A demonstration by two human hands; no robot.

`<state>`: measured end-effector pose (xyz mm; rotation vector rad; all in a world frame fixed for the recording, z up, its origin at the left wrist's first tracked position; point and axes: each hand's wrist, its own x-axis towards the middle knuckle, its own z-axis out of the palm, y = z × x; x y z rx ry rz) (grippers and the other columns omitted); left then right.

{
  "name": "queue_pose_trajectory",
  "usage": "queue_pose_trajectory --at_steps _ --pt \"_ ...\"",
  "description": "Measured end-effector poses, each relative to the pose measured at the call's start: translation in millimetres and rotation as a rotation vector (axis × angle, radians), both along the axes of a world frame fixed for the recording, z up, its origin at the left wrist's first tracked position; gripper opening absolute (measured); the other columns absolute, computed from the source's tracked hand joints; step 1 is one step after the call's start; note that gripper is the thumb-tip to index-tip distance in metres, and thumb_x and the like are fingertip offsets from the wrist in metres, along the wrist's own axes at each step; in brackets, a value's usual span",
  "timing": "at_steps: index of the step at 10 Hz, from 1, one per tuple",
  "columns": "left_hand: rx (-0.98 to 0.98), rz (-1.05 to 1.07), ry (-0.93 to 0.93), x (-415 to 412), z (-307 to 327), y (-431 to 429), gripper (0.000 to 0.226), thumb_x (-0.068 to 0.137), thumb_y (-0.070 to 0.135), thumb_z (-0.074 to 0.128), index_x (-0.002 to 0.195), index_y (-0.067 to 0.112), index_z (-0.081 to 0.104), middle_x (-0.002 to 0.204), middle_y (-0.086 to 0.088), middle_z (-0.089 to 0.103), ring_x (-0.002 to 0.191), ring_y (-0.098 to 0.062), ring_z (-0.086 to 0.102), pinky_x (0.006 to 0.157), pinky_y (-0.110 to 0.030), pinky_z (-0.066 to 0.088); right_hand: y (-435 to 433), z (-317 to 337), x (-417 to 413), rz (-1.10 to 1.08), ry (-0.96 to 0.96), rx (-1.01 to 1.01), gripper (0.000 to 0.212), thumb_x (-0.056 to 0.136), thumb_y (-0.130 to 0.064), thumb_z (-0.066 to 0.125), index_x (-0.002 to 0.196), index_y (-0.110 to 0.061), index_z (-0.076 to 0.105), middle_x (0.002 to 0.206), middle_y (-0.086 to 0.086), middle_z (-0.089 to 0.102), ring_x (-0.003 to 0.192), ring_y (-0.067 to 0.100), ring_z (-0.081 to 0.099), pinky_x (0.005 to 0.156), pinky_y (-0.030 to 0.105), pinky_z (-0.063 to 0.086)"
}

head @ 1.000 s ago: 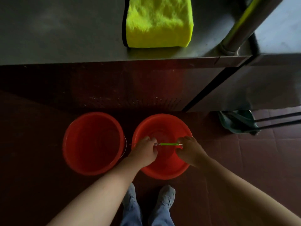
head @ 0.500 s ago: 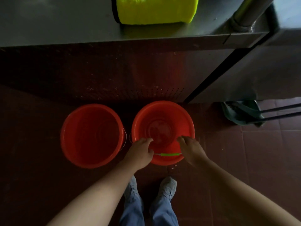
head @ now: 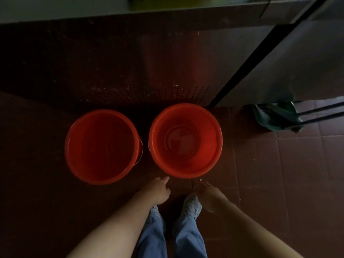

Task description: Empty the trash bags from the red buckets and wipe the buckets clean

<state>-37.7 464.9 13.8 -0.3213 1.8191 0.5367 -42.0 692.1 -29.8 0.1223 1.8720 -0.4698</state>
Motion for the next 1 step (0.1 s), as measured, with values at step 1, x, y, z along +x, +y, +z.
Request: queue_pose_trajectory --at_steps 1 --pt "0.011 0.064 0.152 -3.8 18.7 6.3 0.059 0.102 0.035 0.041 0.158 0.026 0.024 0.163 -0.006 0.025 0.148 -0.024 0.028 0.118 -0.038 0.028 -3.3 15.3 -8.0 0.052 0.131 0.053 0.045 0.105 -0.039 0.041 0.145 -0.021 0.05 0.151 0.003 0.047 0.138 0.026 0.045 0.108 0.031 0.041"
